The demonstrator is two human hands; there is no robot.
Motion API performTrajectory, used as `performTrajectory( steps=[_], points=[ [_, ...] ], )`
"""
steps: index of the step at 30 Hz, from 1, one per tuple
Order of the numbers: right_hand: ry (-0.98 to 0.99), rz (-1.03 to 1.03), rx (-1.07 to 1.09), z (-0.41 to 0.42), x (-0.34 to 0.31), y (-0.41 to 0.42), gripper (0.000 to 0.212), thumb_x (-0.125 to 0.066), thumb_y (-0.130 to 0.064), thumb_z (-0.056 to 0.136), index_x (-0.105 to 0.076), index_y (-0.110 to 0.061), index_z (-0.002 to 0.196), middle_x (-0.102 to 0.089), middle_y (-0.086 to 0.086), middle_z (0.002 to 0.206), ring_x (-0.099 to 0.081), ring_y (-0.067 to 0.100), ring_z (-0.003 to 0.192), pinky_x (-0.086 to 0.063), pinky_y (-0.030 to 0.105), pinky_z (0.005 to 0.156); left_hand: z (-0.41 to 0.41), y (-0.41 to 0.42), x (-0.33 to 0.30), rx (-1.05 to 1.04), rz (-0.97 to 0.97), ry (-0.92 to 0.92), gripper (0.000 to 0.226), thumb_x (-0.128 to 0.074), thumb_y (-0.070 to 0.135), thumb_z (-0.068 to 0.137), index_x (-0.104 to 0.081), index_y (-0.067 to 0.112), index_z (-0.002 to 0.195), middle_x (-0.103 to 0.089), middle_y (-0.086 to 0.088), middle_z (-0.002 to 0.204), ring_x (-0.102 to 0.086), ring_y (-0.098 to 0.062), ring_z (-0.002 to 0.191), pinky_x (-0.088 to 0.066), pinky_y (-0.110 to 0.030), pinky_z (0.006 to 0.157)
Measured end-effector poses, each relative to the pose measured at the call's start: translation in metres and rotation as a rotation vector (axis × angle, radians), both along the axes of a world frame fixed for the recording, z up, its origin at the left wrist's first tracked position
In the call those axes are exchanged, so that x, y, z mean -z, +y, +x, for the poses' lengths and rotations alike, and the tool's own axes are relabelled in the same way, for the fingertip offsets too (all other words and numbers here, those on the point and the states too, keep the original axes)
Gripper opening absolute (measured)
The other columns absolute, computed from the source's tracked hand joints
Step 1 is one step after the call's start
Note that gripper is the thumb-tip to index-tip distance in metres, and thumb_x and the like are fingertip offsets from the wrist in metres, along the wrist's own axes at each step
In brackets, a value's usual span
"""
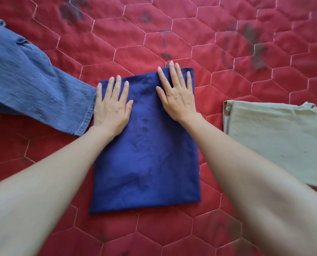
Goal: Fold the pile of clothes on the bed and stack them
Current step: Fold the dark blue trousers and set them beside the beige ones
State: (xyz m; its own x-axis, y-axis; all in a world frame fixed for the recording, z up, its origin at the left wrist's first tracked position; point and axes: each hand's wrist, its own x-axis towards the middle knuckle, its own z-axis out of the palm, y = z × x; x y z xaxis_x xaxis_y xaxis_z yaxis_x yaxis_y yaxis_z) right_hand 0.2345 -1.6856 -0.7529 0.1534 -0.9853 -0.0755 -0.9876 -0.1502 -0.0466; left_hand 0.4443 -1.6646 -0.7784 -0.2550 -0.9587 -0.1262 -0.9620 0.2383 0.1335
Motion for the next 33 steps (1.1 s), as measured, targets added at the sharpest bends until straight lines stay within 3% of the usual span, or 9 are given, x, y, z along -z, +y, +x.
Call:
performTrajectory(
  steps=[4, 9, 16, 18, 20, 23, 26, 29, 33],
  points=[
    [-0.11, -0.12, -0.008, 0.002, -0.003, 0.061, 0.052, -0.034, -0.04, 0.102, -0.032, -0.021, 0.15, -0.021, 0.015, 0.158, -0.017, 0.027, 0.148, -0.01, 0.05, 0.119, 0.013, 0.049, -0.007, -0.011, -0.001, 0.026, 0.06, -0.027, 0.037, 0.1, -0.025, 0.005, 0.15, -0.019, -0.018, 0.158, -0.017, -0.032, 0.147, -0.006, -0.053, 0.117],
    [-0.082, 0.076, -0.044, -0.018, 0.012, 0.194, 0.054, -0.034, -0.042, 0.1, -0.033, -0.019, 0.15, -0.022, 0.014, 0.158, -0.018, 0.028, 0.147, -0.018, 0.051, 0.118, 0.038, 0.155, -0.007, -0.014, 0.056, -0.006, 0.062, -0.025, 0.035, 0.098, -0.027, 0.001, 0.149, -0.021, -0.016, 0.158, -0.022, -0.032, 0.146, -0.015, -0.055, 0.115],
    [-0.054, 0.152, -0.12, -0.042, 0.011, 0.303, 0.069, -0.036, -0.057, 0.096, -0.027, -0.017, 0.152, -0.016, 0.011, 0.16, -0.012, 0.023, 0.149, -0.011, 0.05, 0.12, 0.062, 0.245, -0.015, 0.082, -0.001, 0.014, 0.058, -0.032, 0.035, 0.097, -0.035, 0.006, 0.147, -0.024, -0.008, 0.158, -0.018, -0.03, 0.147, -0.013, -0.057, 0.115],
    [-0.063, 0.11, -0.15, -0.044, 0.008, 0.312, 0.068, -0.046, -0.05, 0.094, -0.031, -0.015, 0.15, -0.021, 0.014, 0.158, -0.017, 0.024, 0.148, -0.014, 0.05, 0.119, 0.062, 0.254, -0.019, 0.178, -0.024, 0.034, 0.063, -0.039, 0.043, 0.094, -0.039, 0.007, 0.146, -0.027, -0.01, 0.157, -0.022, -0.03, 0.146, -0.014, -0.056, 0.115],
    [-0.076, 0.006, -0.183, -0.044, 0.006, 0.309, 0.058, -0.054, -0.027, 0.091, -0.04, -0.011, 0.146, -0.033, 0.017, 0.153, -0.029, 0.027, 0.144, -0.022, 0.05, 0.118, 0.059, 0.255, -0.022, 0.27, -0.04, 0.029, 0.066, -0.047, 0.042, 0.087, -0.042, 0.008, 0.144, -0.031, -0.014, 0.155, -0.027, -0.031, 0.144, -0.017, -0.057, 0.115],
    [-0.084, -0.111, -0.253, -0.04, 0.002, 0.295, 0.054, -0.051, 0.001, 0.083, -0.052, -0.007, 0.137, -0.05, 0.017, 0.14, -0.046, 0.031, 0.133, -0.034, 0.051, 0.111, 0.053, 0.244, -0.026, 0.366, -0.103, 0.034, 0.059, -0.053, 0.023, 0.08, -0.052, 0.006, 0.137, -0.043, -0.017, 0.147, -0.04, -0.035, 0.137, -0.027, -0.058, 0.112],
    [-0.108, -0.168, -0.308, -0.04, -0.003, 0.279, 0.047, -0.044, 0.007, 0.087, -0.06, -0.006, 0.128, -0.061, 0.016, 0.128, -0.057, 0.031, 0.122, -0.044, 0.049, 0.104, 0.051, 0.231, -0.031, 0.445, -0.206, 0.084, 0.048, -0.047, 0.0, 0.081, -0.063, 0.005, 0.126, -0.057, -0.017, 0.134, -0.054, -0.038, 0.123, -0.04, -0.057, 0.104],
    [-0.199, -0.225, -0.275, -0.038, -0.011, 0.264, 0.038, -0.056, 0.01, 0.076, -0.069, -0.002, 0.109, -0.068, 0.014, 0.109, -0.065, 0.032, 0.106, -0.05, 0.044, 0.094, 0.052, 0.223, -0.035, 0.425, -0.276, 0.178, 0.041, -0.037, -0.008, 0.086, -0.072, 0.001, 0.106, -0.067, -0.019, 0.116, -0.065, -0.039, 0.104, -0.049, -0.056, 0.094],
    [-0.308, -0.207, -0.187, -0.037, -0.029, 0.26, 0.03, -0.062, 0.009, 0.067, -0.071, -0.005, 0.092, -0.068, 0.008, 0.089, -0.065, 0.029, 0.084, -0.053, 0.035, 0.076, 0.056, 0.224, -0.047, 0.296, -0.355, 0.273, 0.023, -0.057, -0.011, 0.086, -0.075, 0.002, 0.088, -0.073, -0.014, 0.09, -0.07, -0.032, 0.076, -0.053, -0.052, 0.086]
  ],
)
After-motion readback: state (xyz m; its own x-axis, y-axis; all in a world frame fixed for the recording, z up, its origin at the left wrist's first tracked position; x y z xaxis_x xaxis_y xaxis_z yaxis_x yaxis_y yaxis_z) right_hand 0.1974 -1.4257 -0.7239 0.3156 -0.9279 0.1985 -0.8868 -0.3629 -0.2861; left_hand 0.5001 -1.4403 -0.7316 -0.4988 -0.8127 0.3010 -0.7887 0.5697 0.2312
